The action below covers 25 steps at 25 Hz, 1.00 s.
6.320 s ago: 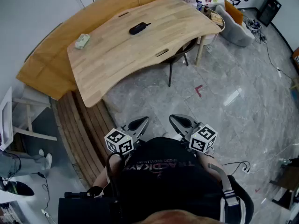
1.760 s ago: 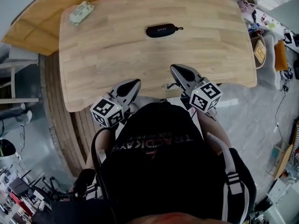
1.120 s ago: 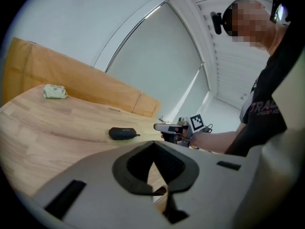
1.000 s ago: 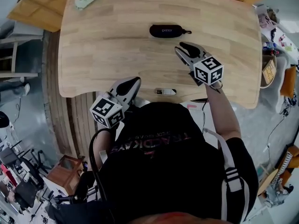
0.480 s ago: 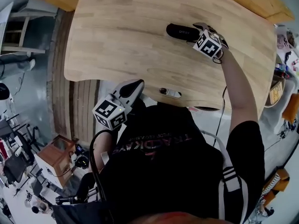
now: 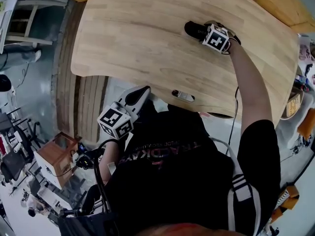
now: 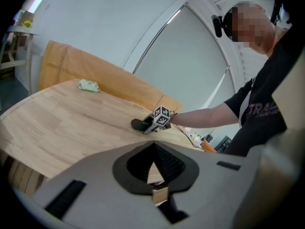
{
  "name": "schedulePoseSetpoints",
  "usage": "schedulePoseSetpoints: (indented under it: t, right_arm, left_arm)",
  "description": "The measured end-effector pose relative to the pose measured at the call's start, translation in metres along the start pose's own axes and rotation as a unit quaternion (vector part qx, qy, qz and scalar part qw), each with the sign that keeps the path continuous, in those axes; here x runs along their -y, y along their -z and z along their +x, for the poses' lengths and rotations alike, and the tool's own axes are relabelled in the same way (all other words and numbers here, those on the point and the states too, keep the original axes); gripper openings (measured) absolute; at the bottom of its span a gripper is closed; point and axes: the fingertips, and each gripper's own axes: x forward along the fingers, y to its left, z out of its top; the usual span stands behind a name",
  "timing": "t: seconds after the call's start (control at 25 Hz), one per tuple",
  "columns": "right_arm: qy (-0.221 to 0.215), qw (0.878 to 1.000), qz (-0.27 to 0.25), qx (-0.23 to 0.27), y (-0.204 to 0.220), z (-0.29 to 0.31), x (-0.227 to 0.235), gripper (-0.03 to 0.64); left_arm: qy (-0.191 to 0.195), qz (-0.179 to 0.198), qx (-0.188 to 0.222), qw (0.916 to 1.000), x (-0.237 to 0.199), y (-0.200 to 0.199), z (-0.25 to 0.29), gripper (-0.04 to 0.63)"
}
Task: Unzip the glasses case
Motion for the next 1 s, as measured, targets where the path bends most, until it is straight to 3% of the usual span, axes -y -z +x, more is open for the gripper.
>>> schedulePoseSetpoints:
  t: [0.36, 0.6, 0.84, 1.0]
  right_arm:
    - [0.02, 1.0, 0.009, 0.022, -0.001, -0.02, -0.005, 0.365]
    - [0.033, 0.997, -0.05, 0.051, -0.015, -0.063, -0.027, 0.364]
    - [0.045, 0.987, -0.13, 0.082, -0.037, -0.121, -0.076, 0.364]
    - [0.054, 0.98, -0.17, 0.087, -0.052, -0.153, -0.116, 0.364]
  left_arm:
    - [0.012, 0.008, 0.008, 0.9999, 0.001, -0.001, -0.001, 0.002]
    - [0.028, 0.034, 0.007, 0.999, 0.0, -0.005, -0.001, 0.002]
    - [0.047, 0.109, -0.015, 0.9929, -0.009, -0.017, -0.003, 0.002]
    - [0.081, 0.198, -0.043, 0.9759, -0.012, -0.03, 0.005, 0.002]
